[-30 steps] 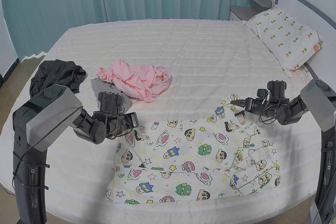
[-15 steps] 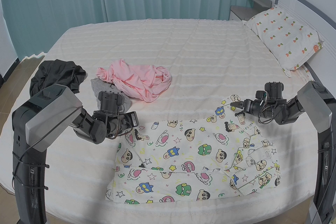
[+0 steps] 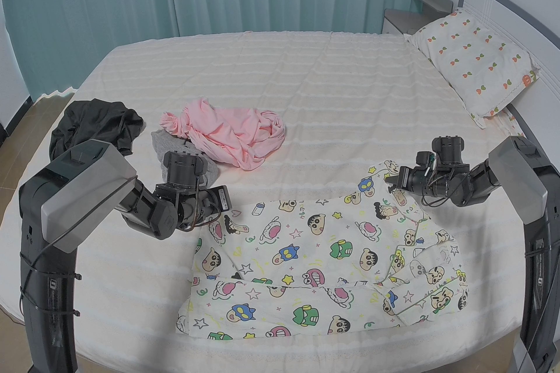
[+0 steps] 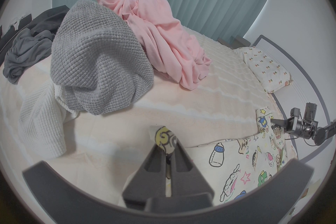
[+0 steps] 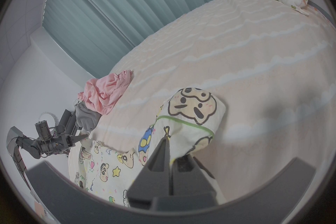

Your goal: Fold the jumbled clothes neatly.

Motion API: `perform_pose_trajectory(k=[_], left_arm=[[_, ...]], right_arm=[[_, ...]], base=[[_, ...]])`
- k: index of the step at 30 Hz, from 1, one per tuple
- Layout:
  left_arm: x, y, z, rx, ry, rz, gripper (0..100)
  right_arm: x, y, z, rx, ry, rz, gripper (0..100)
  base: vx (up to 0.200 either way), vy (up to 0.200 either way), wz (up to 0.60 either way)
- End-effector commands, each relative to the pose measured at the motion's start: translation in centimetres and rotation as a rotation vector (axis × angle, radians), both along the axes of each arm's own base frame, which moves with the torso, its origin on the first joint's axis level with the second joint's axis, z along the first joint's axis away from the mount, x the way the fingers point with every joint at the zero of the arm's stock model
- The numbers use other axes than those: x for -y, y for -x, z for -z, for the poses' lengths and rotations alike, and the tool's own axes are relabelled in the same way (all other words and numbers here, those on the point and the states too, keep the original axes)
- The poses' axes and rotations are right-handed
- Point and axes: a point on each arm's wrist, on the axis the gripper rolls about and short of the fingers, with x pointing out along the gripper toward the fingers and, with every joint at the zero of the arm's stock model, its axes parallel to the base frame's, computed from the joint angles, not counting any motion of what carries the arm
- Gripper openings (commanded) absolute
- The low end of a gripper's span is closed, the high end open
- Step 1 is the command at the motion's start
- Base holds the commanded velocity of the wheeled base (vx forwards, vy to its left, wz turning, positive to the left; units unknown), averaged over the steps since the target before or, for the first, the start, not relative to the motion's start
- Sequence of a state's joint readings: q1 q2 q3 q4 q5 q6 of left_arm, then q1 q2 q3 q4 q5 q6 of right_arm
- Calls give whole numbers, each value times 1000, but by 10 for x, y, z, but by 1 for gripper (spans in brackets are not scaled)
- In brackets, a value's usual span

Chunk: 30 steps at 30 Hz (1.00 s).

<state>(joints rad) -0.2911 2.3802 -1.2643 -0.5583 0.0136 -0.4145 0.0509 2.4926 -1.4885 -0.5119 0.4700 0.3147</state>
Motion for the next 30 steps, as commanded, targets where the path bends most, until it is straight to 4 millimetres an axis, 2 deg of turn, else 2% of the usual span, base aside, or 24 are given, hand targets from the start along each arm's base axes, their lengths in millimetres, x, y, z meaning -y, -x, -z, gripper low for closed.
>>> perform_pose_trajectory(k=[1, 12, 19, 30], left_arm=[[-1, 0, -2, 7, 0, -4, 0], [-1, -2, -16, 58, -32, -66, 0], [-1, -7, -22, 107, -37, -105, 0], [-1, -8, -20, 115, -43, -104, 0]], right_arm=[[8, 0, -3, 25, -17, 12, 0], [23, 1, -14, 109, -71, 53, 0], [24, 2, -14, 129, -74, 55, 0], [24, 3, -22, 157, -83, 52, 0]], base=[[0, 0, 0], [0, 0, 0], [0, 0, 0], [0, 0, 0]])
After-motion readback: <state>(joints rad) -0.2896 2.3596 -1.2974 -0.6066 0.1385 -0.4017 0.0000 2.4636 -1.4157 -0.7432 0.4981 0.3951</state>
